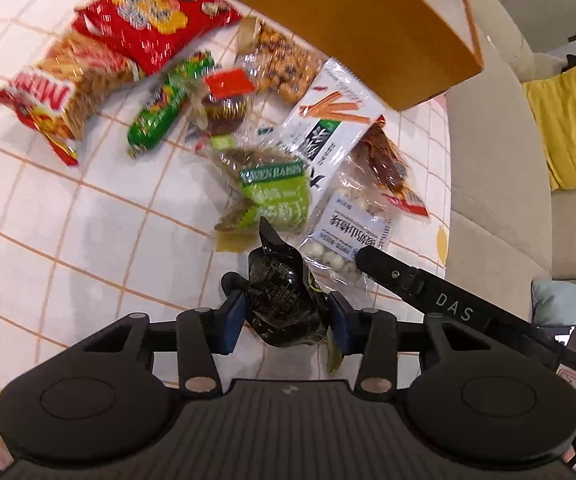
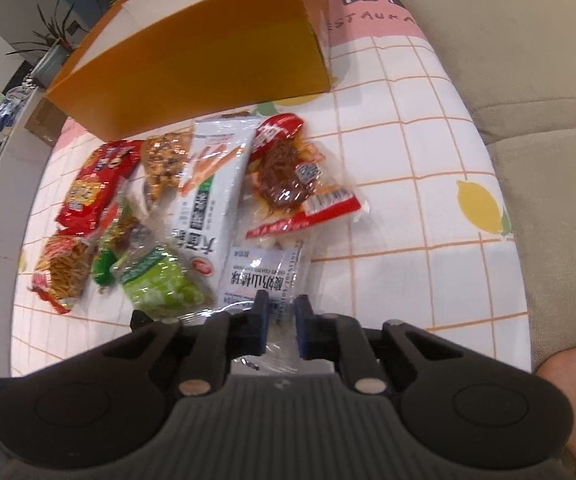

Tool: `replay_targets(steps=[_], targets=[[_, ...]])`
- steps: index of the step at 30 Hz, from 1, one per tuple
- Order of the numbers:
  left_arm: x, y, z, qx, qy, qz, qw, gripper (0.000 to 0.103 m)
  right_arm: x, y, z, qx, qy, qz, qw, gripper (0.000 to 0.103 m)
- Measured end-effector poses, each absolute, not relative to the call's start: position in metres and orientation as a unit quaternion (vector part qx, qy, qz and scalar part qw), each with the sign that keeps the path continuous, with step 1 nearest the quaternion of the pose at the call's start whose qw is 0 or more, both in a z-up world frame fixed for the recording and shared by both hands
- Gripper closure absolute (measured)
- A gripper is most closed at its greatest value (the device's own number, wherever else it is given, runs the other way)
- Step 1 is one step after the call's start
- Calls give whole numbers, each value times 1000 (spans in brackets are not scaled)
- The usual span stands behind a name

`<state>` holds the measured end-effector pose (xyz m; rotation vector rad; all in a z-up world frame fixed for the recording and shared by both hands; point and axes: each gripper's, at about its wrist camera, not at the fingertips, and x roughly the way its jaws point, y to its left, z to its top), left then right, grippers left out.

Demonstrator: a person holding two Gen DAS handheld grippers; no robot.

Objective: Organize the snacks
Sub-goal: 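Grasp the dark green-black packet with the left tool while the right tool grasps the clear bag of white balls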

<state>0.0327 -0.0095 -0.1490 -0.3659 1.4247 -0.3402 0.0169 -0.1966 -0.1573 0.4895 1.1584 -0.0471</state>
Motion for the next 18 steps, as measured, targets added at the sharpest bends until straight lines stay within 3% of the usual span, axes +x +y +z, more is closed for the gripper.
replay_targets(steps=[11,13,15,17,18], targets=[[25,-8,-105,-75,593,-158,786,53,-1,-189,-151,180,573,-17,799,97],[28,-9,-106,-72,591,-156,788,53,-2,-187,-150,166,564,-20,809,87],[28,-9,-106,-72,591,-158,788,53,2,-183,-149,168,556,-17,814,49],[28,-9,-105,-65,588,-155,791,53,8,-178,-150,167,549,-14,819,38],[27,-8,-105,-61,586,-153,793,53,12,-175,-151,163,550,-17,819,38]])
